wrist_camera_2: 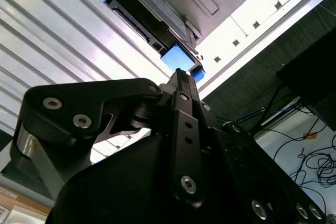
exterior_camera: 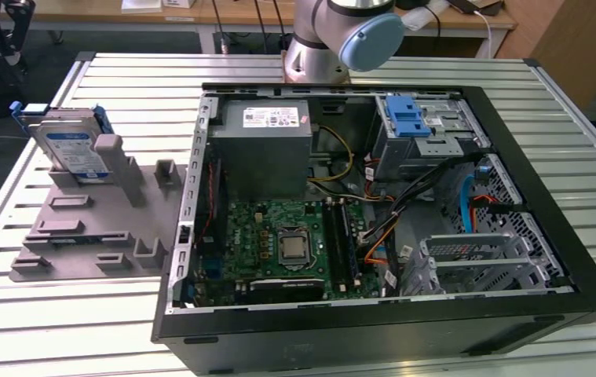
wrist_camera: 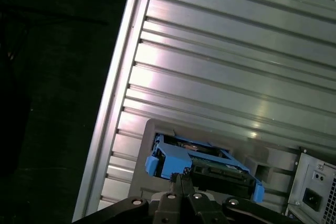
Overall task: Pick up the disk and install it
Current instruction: 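Pick up the disk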
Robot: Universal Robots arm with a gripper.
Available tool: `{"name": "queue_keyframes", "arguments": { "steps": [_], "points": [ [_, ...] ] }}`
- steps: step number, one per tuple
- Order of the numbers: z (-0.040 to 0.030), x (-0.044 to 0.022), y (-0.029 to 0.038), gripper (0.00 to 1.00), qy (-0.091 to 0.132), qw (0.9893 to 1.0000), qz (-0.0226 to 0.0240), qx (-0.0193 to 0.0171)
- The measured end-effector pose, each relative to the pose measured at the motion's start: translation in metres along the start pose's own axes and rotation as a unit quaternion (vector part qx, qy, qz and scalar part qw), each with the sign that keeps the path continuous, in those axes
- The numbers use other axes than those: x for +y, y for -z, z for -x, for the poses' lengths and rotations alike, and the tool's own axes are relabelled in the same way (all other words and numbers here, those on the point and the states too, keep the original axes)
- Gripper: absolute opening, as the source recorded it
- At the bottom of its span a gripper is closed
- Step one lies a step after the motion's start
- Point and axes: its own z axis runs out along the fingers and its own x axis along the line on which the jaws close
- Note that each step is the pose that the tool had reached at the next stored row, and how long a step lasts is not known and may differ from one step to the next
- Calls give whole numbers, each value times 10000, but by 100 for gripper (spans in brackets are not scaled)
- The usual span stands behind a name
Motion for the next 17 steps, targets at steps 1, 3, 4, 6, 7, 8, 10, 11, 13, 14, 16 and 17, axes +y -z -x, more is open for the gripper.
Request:
{"name": "queue_keyframes", "arguments": {
  "steps": [1, 3, 4, 6, 7, 8, 10, 11, 13, 14, 16, 17],
  "points": [
    [0, 0, 0, 11, 12, 10000, 0, 0],
    [0, 0, 0, 11, 35, 10000, 1, 0],
    [0, 0, -1, 11, 48, 10000, 1, 0],
    [0, 0, -1, 11, 73, 10000, 2, 0],
    [0, 0, -1, 11, 84, 10000, 2, 0],
    [0, 0, -1, 11, 97, 10000, 3, -1],
    [0, 0, -2, 11, 121, 9999, 3, -1],
    [0, 0, -2, 11, 134, 9999, 4, 0],
    [0, 0, -2, 11, 158, 9999, 4, -1],
    [0, 0, -2, 11, 169, 9999, 5, -1],
    [0, 0, -2, 11, 192, 9998, 5, -1],
    [0, 0, -3, 11, 203, 9998, 6, -1]
  ]
}}
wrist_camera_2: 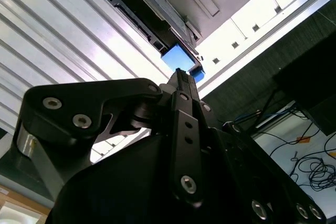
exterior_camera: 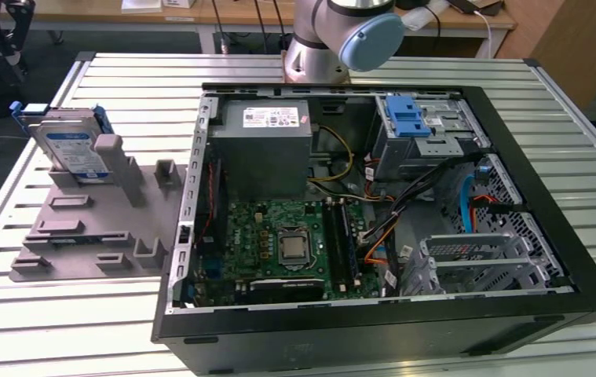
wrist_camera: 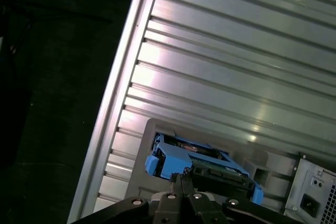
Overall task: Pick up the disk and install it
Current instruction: 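Pick up the disk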
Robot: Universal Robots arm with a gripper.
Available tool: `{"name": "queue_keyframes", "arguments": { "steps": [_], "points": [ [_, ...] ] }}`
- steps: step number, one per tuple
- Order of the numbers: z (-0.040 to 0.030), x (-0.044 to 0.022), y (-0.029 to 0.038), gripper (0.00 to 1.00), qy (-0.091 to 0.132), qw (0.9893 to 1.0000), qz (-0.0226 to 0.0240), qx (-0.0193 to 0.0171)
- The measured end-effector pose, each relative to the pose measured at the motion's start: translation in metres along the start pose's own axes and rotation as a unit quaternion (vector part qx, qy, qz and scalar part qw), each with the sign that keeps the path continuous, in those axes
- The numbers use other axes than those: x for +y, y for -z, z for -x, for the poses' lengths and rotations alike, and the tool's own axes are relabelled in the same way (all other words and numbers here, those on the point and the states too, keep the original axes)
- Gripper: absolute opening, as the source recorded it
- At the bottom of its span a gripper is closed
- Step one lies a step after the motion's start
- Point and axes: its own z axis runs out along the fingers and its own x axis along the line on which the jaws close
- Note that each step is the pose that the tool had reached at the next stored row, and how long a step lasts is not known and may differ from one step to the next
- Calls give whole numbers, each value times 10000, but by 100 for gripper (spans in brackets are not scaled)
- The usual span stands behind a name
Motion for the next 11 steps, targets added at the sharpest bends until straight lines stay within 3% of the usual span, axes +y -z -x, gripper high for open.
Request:
{"name": "queue_keyframes", "arguments": {
  "steps": [11],
  "points": [
    [0, 0, -3, 11, 101, 9999, 3, -1]
  ]
}}
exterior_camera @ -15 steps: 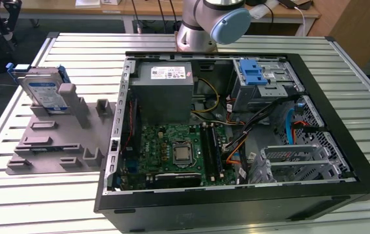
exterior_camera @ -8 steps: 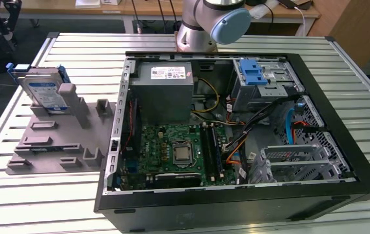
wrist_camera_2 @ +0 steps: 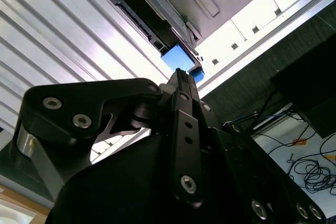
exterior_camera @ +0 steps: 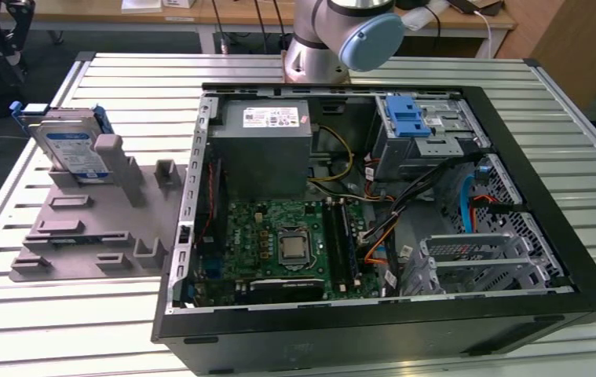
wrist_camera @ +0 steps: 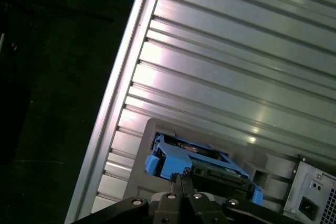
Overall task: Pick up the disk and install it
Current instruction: 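Pick up the disk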
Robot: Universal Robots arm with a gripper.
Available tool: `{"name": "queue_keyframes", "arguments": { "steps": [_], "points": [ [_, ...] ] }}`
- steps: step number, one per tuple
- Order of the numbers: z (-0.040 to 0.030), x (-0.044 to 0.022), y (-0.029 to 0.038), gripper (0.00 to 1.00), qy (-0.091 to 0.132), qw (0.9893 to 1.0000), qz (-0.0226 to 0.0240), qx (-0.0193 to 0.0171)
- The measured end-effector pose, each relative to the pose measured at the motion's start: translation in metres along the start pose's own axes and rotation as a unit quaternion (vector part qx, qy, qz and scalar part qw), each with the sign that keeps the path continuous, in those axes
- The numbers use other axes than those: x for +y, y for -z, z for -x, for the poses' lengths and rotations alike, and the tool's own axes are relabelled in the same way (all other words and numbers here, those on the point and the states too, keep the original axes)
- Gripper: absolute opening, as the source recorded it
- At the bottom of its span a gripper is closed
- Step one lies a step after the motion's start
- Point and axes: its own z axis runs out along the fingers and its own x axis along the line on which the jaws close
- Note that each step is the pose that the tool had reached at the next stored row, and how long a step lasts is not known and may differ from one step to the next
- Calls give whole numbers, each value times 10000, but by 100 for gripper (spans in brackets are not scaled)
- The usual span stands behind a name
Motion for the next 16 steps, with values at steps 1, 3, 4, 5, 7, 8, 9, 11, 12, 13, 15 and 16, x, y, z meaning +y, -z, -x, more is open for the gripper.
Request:
{"name": "queue_keyframes", "arguments": {
  "steps": [1, 3, 4, 5, 7, 8, 9, 11, 12, 13, 15, 16],
  "points": [
    [0, 0, 0, 11, 7, 10000, 0, 0],
    [0, 0, 0, 11, 22, 10000, 1, 0],
    [0, 0, -1, 11, 30, 10000, 1, 0],
    [0, 0, -1, 11, 37, 10000, 1, 0],
    [0, 0, -2, 11, 57, 10000, 2, 0],
    [0, 0, -2, 11, 70, 10000, 2, 0],
    [0, 0, -2, 11, 85, 10000, 2, 0],
    [0, 0, -3, 11, 112, 9999, 3, 0],
    [0, 0, -3, 11, 125, 9999, 4, -1],
    [0, 0, -4, 11, 139, 9999, 4, -1],
    [0, 0, -4, 11, 165, 9999, 5, -1],
    [0, 0, -5, 11, 178, 9998, 5, -1]
  ]
}}
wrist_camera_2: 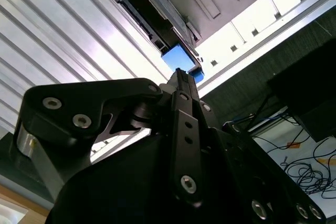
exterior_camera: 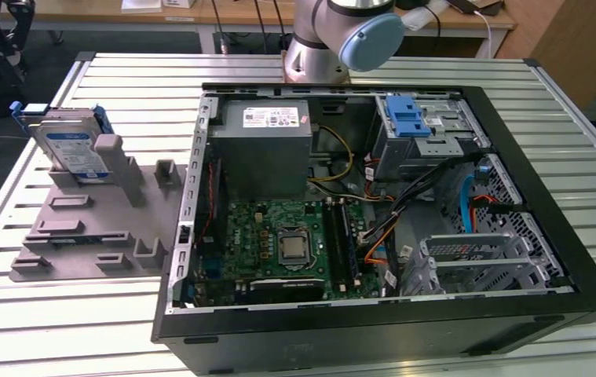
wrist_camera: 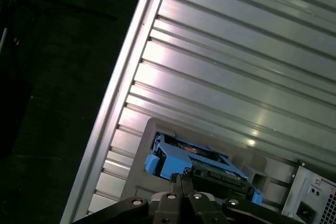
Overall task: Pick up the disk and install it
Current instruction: 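Pick up the disk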
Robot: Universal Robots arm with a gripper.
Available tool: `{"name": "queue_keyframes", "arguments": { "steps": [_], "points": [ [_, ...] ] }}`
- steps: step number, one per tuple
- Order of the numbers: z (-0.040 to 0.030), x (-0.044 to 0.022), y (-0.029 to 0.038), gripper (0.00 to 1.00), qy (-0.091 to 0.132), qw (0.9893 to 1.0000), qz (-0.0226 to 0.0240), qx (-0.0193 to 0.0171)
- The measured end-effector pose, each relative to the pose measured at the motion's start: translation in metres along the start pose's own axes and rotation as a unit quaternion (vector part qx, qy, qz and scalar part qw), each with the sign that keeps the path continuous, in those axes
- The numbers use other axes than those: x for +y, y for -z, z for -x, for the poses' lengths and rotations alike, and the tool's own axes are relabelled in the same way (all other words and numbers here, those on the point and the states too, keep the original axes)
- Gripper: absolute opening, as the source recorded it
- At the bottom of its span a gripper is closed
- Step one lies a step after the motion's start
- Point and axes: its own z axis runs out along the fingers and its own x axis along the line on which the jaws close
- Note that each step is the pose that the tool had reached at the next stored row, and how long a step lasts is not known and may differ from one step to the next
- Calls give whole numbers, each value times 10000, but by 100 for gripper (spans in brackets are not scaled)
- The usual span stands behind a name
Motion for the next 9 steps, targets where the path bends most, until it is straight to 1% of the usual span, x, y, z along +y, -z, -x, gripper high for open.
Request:
{"name": "queue_keyframes", "arguments": {
  "steps": [9],
  "points": [
    [0, 0, -3, 11, 111, 9999, 3, -1]
  ]
}}
